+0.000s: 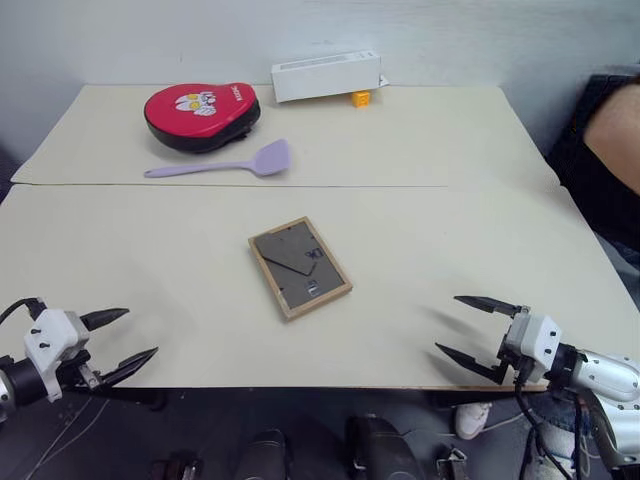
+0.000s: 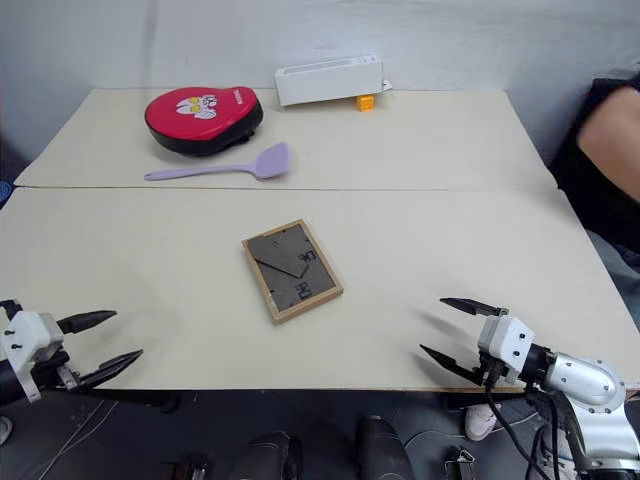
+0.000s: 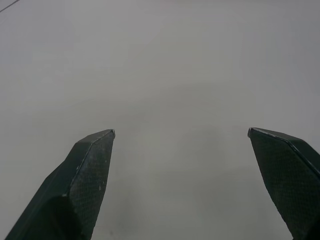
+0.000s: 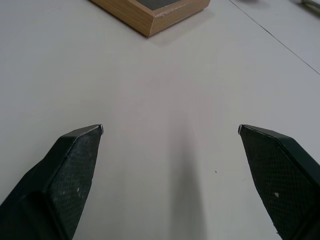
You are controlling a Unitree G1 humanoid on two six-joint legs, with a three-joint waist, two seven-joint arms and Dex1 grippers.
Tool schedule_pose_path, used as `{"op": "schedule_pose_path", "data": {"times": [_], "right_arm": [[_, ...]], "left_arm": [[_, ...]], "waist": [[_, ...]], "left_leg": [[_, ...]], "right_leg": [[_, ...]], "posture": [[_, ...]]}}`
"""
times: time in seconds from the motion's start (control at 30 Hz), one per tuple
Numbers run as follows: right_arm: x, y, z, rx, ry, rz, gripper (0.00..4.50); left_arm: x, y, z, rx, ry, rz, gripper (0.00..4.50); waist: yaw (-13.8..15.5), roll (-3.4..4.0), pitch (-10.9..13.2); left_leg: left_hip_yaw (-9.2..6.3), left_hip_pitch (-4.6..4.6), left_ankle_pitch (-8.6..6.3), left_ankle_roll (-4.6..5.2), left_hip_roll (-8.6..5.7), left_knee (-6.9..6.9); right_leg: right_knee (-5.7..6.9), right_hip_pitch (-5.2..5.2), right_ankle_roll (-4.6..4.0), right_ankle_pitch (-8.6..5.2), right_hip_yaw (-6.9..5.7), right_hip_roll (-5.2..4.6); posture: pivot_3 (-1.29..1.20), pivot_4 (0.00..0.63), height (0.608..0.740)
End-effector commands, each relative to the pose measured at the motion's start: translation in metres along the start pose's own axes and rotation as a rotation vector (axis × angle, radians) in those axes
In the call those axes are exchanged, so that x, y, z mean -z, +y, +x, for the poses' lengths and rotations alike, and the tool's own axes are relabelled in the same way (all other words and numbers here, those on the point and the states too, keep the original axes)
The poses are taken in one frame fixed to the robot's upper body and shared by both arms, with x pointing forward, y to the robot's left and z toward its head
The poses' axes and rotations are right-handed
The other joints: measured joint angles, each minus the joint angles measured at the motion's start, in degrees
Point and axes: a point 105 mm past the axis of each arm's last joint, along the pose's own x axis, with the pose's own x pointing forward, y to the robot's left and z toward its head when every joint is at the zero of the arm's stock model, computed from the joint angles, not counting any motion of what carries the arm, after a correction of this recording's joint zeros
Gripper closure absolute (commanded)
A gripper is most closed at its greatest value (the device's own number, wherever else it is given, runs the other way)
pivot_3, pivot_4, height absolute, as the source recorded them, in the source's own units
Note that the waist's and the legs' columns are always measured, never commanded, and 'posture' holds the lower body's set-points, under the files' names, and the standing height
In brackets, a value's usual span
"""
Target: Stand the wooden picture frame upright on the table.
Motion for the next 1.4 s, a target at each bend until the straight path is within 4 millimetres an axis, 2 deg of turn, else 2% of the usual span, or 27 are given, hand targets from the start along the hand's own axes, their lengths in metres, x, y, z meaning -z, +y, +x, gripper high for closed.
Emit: {"op": "schedule_pose_path", "data": {"times": [0.03, 0.13, 0.27, 0.3, 0.37, 0.4, 0.5, 0.63, 0.73, 0.77, 0.8, 0.93, 1.2, 1.4], "right_arm": [[-0.004, -0.002, 0.001, 0.0, -0.021, -0.024, 0.01], [-0.009, -0.01, 0.01, 0.026, -0.054, -0.014, 0.01], [-0.023, -0.019, 0.035, 0.006, -0.105, 0.013, 0.01], [-0.025, -0.023, 0.043, 0.002, -0.11, 0.021, 0.19], [-0.028, -0.029, 0.06, 0.001, -0.111, 0.025, 0.62], [-0.029, -0.036, 0.076, 0.008, -0.107, -0.01, 0.93], [-0.029, -0.046, 0.108, -0.006, -0.084, -0.049, 1.93], [-0.033, -0.054, 0.143, -0.009, -0.079, -0.072, 3.32], [-0.036, -0.047, 0.16, -0.056, -0.085, -0.097, 4.3], [-0.037, -0.044, 0.165, -0.069, -0.09, -0.098, 4.47], [-0.038, -0.042, 0.169, -0.075, -0.093, -0.099, 4.5], [-0.048, -0.022, 0.179, -0.142, -0.137, -0.085, 4.5], [-0.048, 0.009, 0.165, -0.184, -0.13, -0.035, 4.5], [-0.046, 0.02, 0.154, -0.167, -0.106, 0.013, 4.5]], "left_arm": [[-0.011, 0.005, -0.003, -0.043, -0.041, 0.054, 0.0], [-0.015, 0.005, 0.002, -0.054, -0.063, 0.008, 0.0], [-0.03, -0.01, 0.022, 0.011, -0.107, -0.028, 0.0], [-0.031, -0.013, 0.032, 0.015, -0.086, -0.016, 0.19], [-0.036, -0.013, 0.05, -0.012, -0.076, -0.027, 0.59], [-0.047, -0.011, 0.068, -0.042, -0.117, -0.03, 0.9], [-0.066, -0.01, 0.099, -0.09, -0.164, -0.085, 1.81], [-0.06, -0.018, 0.133, -0.079, -0.068, -0.169, 3.04], [-0.061, -0.029, 0.149, -0.041, -0.052, -0.165, 3.9], [-0.064, -0.034, 0.154, -0.022, -0.065, -0.171, 4.13], [-0.067, -0.038, 0.158, -0.01, -0.072, -0.176, 4.49], [-0.072, -0.052, 0.168, 0.036, -0.083, -0.184, 4.49], [-0.077, -0.055, 0.168, 0.064, -0.085, -0.177, 4.49], [-0.077, -0.057, 0.167, 0.088, -0.086, -0.169, 4.49]], "waist": [[0.0, 0.0, 0.0], [0.0, 0.0, 0.0], [-0.1, -0.01, 0.0], [-0.1, 0.0, 0.0], [0.0, 0.02, 0.0], [0.0, 0.04, 0.0], [0.0, -0.01, 0.0], [-0.1, -0.02, 0.0], [-0.4, -0.02, 0.0], [-0.5, -0.02, 0.0], [-0.4, -0.02, 0.0], [-0.2, -0.02, 0.0], [0.1, -0.01, 0.0], [0.1, -0.01, 0.0]], "left_leg": [[0.0, 0.0, 0.0, 0.0, 0.0, 0.0], [0.0, 0.02, 0.0, 0.0, 0.0, 0.01], [0.01, 0.04, 0.01, -0.01, 0.0, 0.02], [0.0, 0.03, 0.01, -0.01, 0.0, 0.03], [-0.01, 0.03, 0.04, -0.07, 0.0, 0.03], [-0.02, 0.01, 0.11, -0.19, -0.01, 0.03], [-0.03, -0.06, 0.13, -0.18, -0.09, 0.28], [0.0, -0.18, 0.22, -0.34, -0.06, 0.23], [0.11, -0.21, 0.21, -0.32, -0.07, 0.25], [0.11, -0.21, 0.21, -0.31, -0.07, 0.27], [0.11, -0.21, 0.21, -0.31, -0.06, 0.28], [0.07, -0.21, 0.22, -0.34, -0.02, 0.48], [-0.05, -0.21, 0.18, -0.36, -0.01, 0.59], [-0.05, -0.21, 0.16, -0.37, -0.02, 0.59]], "right_leg": [[0.0, 0.0, 0.0, 0.0, 0.0, 0.0], [0.01, 0.01, 0.0, 0.0, 0.0, 0.0], [0.08, 0.01, 0.0, 0.0, 0.03, 0.0], [0.09, 0.0, 0.0, 0.0, 0.02, 0.0], [0.11, -0.02, 0.0, 0.0, 0.01, 0.0], [0.11, -0.02, 0.0, 0.0, 0.0, 0.0], [0.32, -0.05, 0.06, 0.04, -0.03, -0.01], [0.48, -0.17, 0.07, 0.04, -0.03, 0.09], [0.46, -0.21, 0.1, 0.05, 0.02, 0.1], [0.46, -0.21, 0.1, 0.05, 0.01, 0.1], [0.46, -0.21, 0.1, 0.05, 0.0, 0.1], [0.55, -0.19, 0.1, 0.05, -0.03, 0.1], [0.53, -0.1, 0.1, 0.05, -0.1, 0.09], [0.47, -0.1, 0.1, 0.05, -0.1, 0.09]], "posture": [[0.0, 0.15, 0.74], [0.0, 0.15, 0.74], [0.0, 0.15, 0.74], [0.0, 0.15, 0.74], [0.0, 0.15, 0.74], [0.0, 0.15, 0.74], [0.0, 0.15, 0.74], [0.0, 0.15, 0.74], [0.0, 0.15, 0.74], [0.0, 0.15, 0.74], [0.0, 0.15, 0.74], [0.0, 0.15, 0.74], [0.0, 0.15, 0.74], [0.0, 0.15, 0.74]]}}
